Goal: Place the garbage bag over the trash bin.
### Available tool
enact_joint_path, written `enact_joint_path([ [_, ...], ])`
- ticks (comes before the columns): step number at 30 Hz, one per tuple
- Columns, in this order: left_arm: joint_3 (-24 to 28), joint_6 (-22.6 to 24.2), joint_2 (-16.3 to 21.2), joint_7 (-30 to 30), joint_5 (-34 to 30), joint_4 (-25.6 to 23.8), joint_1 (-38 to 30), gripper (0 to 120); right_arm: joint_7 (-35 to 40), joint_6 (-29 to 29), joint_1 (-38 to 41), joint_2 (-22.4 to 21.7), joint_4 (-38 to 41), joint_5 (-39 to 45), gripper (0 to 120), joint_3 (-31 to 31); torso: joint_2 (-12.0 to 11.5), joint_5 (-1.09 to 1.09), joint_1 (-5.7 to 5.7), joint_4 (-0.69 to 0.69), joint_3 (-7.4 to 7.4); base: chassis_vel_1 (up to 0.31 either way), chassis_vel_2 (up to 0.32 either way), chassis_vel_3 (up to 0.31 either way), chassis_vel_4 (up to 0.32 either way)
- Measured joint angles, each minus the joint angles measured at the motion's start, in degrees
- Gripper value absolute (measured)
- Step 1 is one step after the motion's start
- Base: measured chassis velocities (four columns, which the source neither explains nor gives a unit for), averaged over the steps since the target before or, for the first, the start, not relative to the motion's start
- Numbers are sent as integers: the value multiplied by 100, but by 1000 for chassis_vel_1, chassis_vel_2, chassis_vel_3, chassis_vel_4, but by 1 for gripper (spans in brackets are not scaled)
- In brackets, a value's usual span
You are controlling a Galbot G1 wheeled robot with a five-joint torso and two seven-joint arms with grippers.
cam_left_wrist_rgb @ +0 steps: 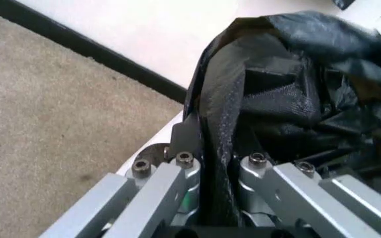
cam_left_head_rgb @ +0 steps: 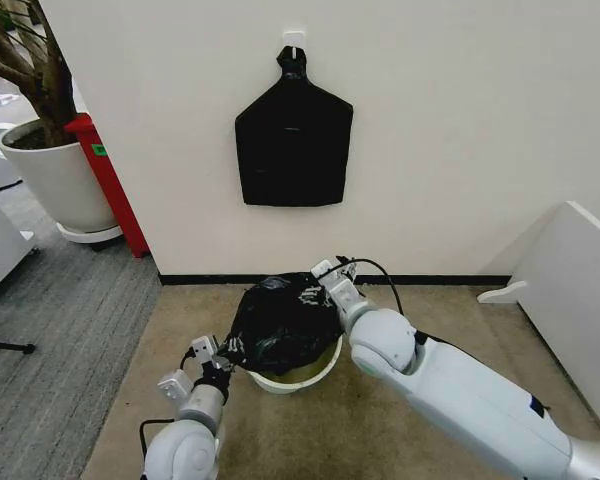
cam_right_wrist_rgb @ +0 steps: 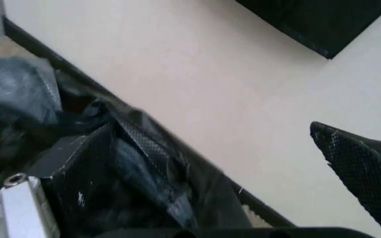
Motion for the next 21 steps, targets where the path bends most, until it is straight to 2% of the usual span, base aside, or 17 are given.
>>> enact_joint_path([
  [6,93,-18,1,130,179,-160,174,5,-115,191,487,190,-832,-34,100,-208,0,-1,0,1,0,0,0,0,0],
  [21,131,-91,2,238,285,-412,320,5,-290,384,724,257,-1748,-151,100,-375,0,0,0,0,0,0,0,0,0],
])
